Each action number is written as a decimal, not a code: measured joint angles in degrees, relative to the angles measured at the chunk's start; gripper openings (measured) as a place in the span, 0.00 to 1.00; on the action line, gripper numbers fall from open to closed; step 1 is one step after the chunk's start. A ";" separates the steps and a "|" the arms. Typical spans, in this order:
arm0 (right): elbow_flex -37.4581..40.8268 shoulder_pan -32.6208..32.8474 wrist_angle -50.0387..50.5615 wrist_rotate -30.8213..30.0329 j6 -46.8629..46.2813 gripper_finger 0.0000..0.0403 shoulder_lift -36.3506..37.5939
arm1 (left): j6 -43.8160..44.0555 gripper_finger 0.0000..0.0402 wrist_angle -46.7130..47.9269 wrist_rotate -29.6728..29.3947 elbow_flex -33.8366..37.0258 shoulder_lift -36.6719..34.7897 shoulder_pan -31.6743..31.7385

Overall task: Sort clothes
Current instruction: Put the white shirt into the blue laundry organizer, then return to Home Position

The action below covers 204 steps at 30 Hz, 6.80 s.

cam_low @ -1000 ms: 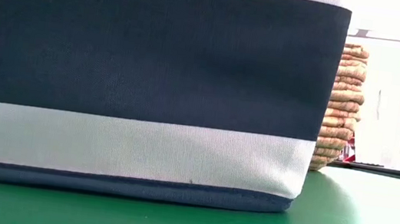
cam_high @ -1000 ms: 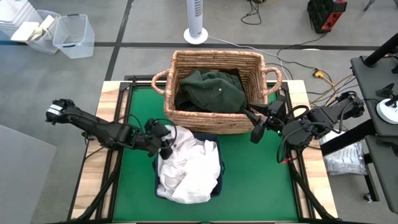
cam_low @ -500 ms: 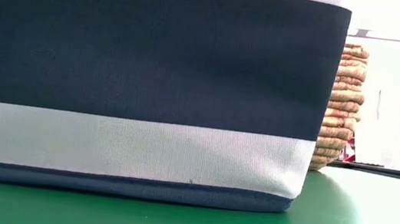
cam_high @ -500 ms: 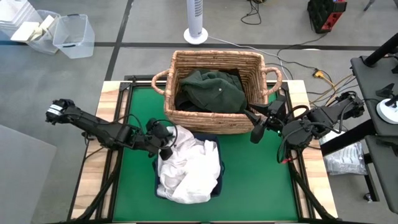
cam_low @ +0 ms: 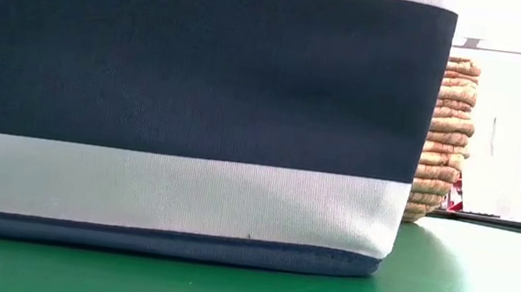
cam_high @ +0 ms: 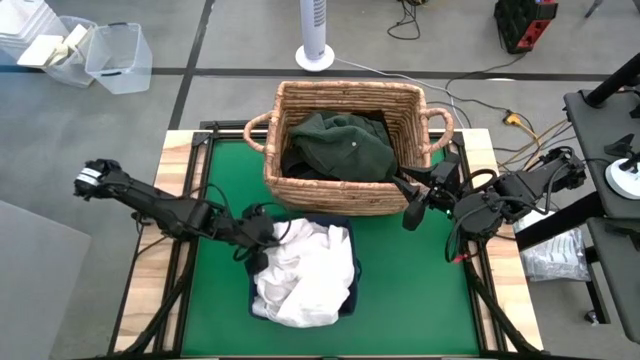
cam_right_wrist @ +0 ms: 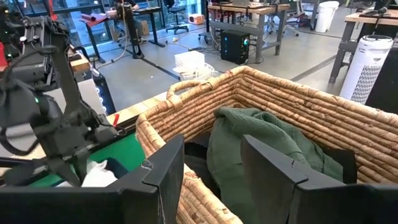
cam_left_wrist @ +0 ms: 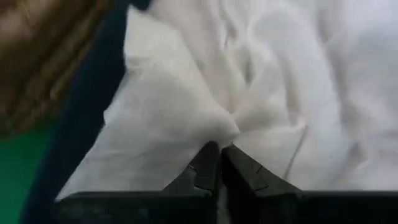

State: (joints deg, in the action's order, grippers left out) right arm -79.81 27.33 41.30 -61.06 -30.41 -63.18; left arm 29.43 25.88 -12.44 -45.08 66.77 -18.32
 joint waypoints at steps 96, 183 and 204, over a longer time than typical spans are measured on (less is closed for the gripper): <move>-0.02 0.02 -14.69 41.79 -6.92 0.03 -28.47 | -18.22 0.01 10.49 16.52 -24.53 12.92 -9.93; 17.44 3.32 2.74 31.03 -31.90 0.03 -9.62 | -12.27 0.00 4.11 -19.53 -13.28 -8.87 -14.72; 25.76 -29.11 -30.28 54.67 22.09 0.03 13.21 | -24.90 0.00 -22.39 -1.66 7.43 -33.25 14.90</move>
State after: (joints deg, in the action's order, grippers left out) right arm -54.05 -1.78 11.02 -6.39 -8.33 -49.97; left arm 4.53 3.49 -14.10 -37.65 33.51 -3.42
